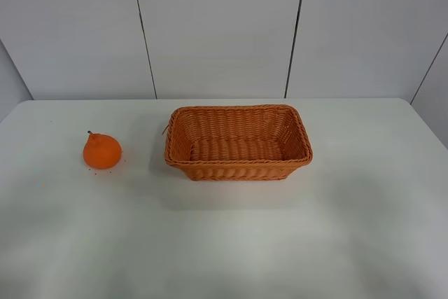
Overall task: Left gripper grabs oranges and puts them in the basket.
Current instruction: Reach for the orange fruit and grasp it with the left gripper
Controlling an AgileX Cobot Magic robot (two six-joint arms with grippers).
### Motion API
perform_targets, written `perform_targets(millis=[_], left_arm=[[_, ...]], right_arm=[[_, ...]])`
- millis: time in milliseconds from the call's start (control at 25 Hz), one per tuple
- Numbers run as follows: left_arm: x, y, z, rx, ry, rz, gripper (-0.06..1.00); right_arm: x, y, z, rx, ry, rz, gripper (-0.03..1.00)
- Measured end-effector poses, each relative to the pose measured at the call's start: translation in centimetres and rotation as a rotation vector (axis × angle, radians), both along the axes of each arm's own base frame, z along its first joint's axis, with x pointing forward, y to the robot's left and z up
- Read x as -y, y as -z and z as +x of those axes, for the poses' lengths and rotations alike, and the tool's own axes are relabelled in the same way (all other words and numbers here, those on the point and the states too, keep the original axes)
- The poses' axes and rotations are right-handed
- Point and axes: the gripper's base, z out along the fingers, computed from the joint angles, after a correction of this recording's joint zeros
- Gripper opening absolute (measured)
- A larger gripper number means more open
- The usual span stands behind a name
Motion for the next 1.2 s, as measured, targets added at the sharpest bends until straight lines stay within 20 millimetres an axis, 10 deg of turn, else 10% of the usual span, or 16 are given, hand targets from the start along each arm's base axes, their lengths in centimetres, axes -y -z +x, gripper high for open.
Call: perform_targets(millis=[520,720,920,1200], left_arm=[[0.0,-0.1,0.0,0.005,0.000,0.000,0.86],[0.0,-3.2,0.7,0.087,0.003,0.008,0.85],[-0.1,-7.6,5.0,0.012,0.005,0.008,0.85],[-0.4,-10.0,16.2,-0.250,0.008,0.002,0.85]], right_arm=[[0.0,0.0,0.0,0.000,0.000,0.000,0.69],[0.0,0.0,0.0,0.000,0.000,0.000,0.69],[0.0,0.0,0.0,0.000,0.000,0.000,0.69],[0.0,0.0,0.0,0.000,0.000,0.000,0.69]])
